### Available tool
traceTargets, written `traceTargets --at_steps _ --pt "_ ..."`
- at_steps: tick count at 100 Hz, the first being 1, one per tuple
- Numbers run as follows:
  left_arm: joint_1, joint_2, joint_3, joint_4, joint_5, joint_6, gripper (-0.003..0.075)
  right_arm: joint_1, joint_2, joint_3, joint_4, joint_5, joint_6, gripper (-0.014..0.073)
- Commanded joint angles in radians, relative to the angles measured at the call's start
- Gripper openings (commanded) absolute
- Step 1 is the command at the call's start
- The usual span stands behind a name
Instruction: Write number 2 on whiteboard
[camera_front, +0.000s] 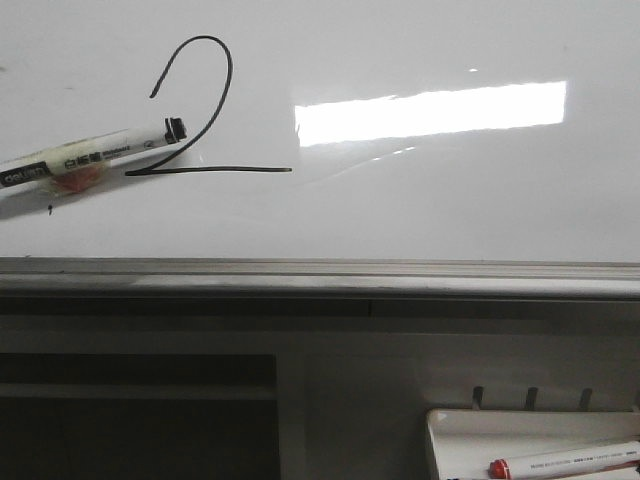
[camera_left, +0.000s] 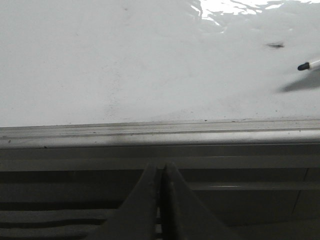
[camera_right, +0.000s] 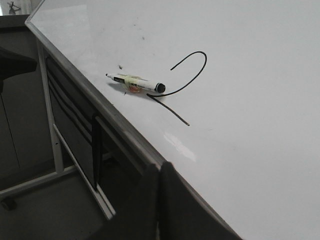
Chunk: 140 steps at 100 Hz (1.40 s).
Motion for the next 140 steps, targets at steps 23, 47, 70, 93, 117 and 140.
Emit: traceTargets --at_steps 23,47,70,93,117,140 --pt "0.002 -0.027 0.010 0.002 -0.059 0.002 -0.0020 -0.146 0.004 -0.026 -0.028 -0.170 0.016 -0.0063" --pt "0.002 -0.027 0.010 0.002 -0.059 0.002 -0.0020 -0.506 0.004 -0.026 -0.093 -0.172 0.017 -0.0063" --pt "0.002 -0.027 0.010 0.002 -0.059 0.002 -0.0020 -0.700 -0.003 -0.022 -0.093 -0.179 0.019 -0.0063" --pt "0.002 -0.027 0.010 0.002 -0.059 0.002 -0.0020 -0.792 -0.126 0.166 -0.093 -0.315 0.120 -0.0063" --pt "0.002 -0.027 0.010 0.002 -0.059 0.002 -0.0020 -0.846 -0.332 0.420 -0.095 -0.345 0.256 -0.0063" --pt "0.002 -0.027 0.010 0.002 -0.059 0.002 -0.0020 -0.898 -0.453 0.416 -0.174 -0.059 0.289 -0.0063"
